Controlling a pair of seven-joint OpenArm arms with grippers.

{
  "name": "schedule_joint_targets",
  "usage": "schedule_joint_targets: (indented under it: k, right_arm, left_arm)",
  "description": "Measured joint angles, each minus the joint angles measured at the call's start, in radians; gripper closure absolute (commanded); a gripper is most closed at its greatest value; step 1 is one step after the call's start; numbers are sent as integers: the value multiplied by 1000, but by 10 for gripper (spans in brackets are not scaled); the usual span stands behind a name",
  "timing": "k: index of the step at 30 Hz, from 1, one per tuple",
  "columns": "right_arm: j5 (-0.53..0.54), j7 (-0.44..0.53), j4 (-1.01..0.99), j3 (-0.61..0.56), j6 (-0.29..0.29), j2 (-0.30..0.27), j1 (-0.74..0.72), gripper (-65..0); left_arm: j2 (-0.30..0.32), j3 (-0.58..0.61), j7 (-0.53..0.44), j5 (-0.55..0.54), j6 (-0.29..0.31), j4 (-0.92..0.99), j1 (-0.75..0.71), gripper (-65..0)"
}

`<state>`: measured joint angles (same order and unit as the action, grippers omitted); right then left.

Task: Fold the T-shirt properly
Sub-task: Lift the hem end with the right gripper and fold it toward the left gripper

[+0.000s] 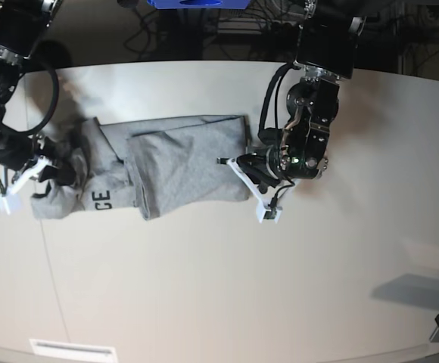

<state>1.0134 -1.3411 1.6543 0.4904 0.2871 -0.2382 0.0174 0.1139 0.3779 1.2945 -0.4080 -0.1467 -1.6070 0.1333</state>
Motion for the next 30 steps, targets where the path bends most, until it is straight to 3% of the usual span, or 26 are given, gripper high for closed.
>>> schedule_joint_targets:
  k: [6,12,18,22,30]
  right_arm:
    - [0,-3,48,-2,0,11,23,-3]
    - [5,-4,52,-2,0,12,25,-3]
    - [142,-3,63,-2,-1,10,27,-3]
    - [148,-3,63,-5,-91,11,27,-3]
    - [221,6,63,-44,-96,11,24,-3]
  left_arm:
    - [1,-4,42,1,0,-11,3,0]
    - [64,-4,74,4,0,-124,-3,0]
    - [81,2,90,-7,0,-145,-22,0]
    - [95,1,85,0,0,-144,-14,0]
    - [155,3,85,0,0,-145,-40,0]
